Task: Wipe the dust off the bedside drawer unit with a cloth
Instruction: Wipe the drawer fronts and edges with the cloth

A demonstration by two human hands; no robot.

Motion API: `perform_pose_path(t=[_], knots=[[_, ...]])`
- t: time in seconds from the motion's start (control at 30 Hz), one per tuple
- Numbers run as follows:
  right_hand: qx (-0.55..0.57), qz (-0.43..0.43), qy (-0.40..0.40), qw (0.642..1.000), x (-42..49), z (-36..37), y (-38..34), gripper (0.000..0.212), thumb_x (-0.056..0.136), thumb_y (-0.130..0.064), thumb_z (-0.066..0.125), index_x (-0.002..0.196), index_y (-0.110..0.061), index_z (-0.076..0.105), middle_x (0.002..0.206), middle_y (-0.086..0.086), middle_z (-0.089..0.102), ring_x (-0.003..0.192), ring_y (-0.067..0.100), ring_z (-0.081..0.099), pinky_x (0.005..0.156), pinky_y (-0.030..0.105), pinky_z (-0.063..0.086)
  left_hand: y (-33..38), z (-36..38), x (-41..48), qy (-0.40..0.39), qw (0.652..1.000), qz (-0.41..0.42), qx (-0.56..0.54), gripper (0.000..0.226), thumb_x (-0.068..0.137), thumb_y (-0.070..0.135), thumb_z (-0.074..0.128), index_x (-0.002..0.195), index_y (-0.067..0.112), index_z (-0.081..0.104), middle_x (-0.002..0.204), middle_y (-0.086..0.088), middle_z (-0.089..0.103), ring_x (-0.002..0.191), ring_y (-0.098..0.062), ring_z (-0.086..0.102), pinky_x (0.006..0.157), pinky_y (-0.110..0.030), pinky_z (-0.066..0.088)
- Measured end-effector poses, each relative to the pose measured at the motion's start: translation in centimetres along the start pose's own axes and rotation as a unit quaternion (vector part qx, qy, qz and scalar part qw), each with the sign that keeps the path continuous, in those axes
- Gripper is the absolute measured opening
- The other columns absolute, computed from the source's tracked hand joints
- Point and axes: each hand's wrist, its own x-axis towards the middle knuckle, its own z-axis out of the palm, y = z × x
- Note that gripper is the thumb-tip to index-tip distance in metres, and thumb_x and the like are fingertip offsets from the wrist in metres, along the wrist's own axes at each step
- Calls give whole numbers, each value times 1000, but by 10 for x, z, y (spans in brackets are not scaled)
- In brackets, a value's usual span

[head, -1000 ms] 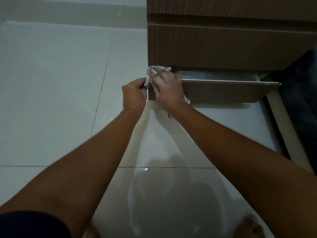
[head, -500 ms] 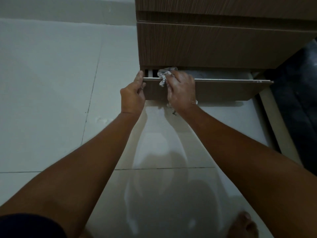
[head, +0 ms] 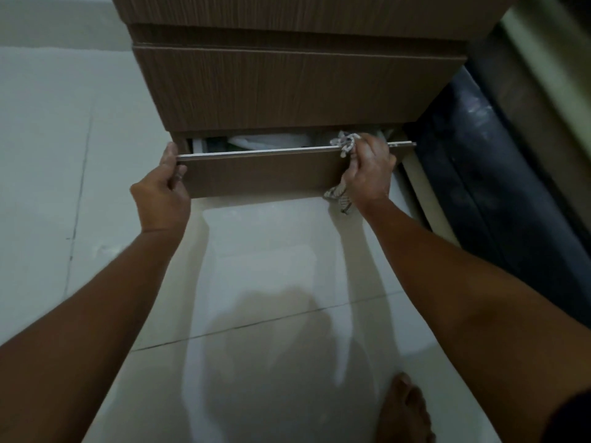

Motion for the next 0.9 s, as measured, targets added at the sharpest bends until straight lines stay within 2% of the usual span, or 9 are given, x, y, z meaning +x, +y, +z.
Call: perform_pose_path(t=[0.03, 0.17, 0.33, 0.47, 0.6, 0.67, 0.73, 0.83, 0.9], knots=[[15, 7, 12, 1000, 2, -2, 10, 37, 84, -5, 52, 119, -8, 64, 127, 12, 61, 123, 31, 51, 101, 40, 39, 0, 1, 0, 3, 1000, -5, 0, 38, 95, -9, 52, 132, -8, 58, 129, -22, 62, 111, -3, 64, 101, 6, 32], [52, 51, 71, 995, 11, -10, 46, 28, 87, 3, 51, 111, 4, 65, 118, 24, 61, 113, 38, 56, 106, 26, 35, 0, 4, -1, 7, 1000, -10, 10, 36, 96, -6, 53, 132, -9, 57, 130, -27, 61, 120, -25, 59, 103, 5, 31], [47, 136, 101, 984, 26, -25, 76, 24, 93, -3, 47, 104, 2, 68, 109, 22, 65, 102, 33, 61, 95, 31, 44, -5, 3, -1, -1, 1000, -15, 26, 37, 98, -1, 54, 135, -2, 58, 132, -19, 63, 120, -20, 61, 109, -2, 33], [36, 243, 36, 969, 17, -29, 92, 23, 100, -11, 48, 105, 1, 68, 112, 20, 63, 104, 30, 60, 94, 30, 43, -3, 4, 3, 5, 999, -22, 46, 36, 100, 3, 54, 135, 1, 58, 131, -19, 63, 119, -20, 62, 113, -19, 39], [147, 339, 179, 912, 4, -25, 72, 27, 100, -15, 45, 104, -4, 69, 107, 10, 66, 100, 18, 61, 90, 20, 44, 0, 5, 10, 13, 999, -33, 41, 35, 99, 4, 56, 134, 1, 59, 129, -17, 65, 116, -18, 62, 111, -24, 42], [175, 316, 232, 903, 6, -28, 52, 27, 97, -13, 47, 108, -4, 69, 107, 7, 65, 97, 13, 59, 88, 8, 40, 1, 7, 15, 21, 998, -61, 18, 38, 97, 4, 58, 136, 2, 59, 129, -10, 64, 116, -15, 61, 110, -14, 41], [188, 242, 260, 916, 11, -28, 30, 25, 95, -12, 51, 110, -3, 70, 107, 11, 67, 98, 11, 58, 88, 0, 37, 4, 9, 21, 36, 995, -90, -10, 43, 96, 3, 60, 139, 2, 56, 131, -8, 64, 121, -16, 61, 106, -6, 39], [211, 131, 285, 926, 16, -19, -4, 22, 93, -8, 57, 110, -1, 70, 109, 17, 68, 105, 14, 61, 98, 15, 47, 6, 13, 31, 38, 986, -145, -77, 48, 93, -8, 60, 141, -4, 51, 135, -16, 62, 124, -19, 61, 95, 2, 40], [231, 71, 285, 928, 14, -7, -27, 22, 91, -5, 61, 110, 1, 71, 107, 20, 68, 104, 16, 63, 98, 18, 48, 5, 14, 38, 35, 986, -147, -70, 48, 92, -7, 63, 139, -3, 54, 134, -15, 63, 123, -16, 61, 95, 5, 37]])
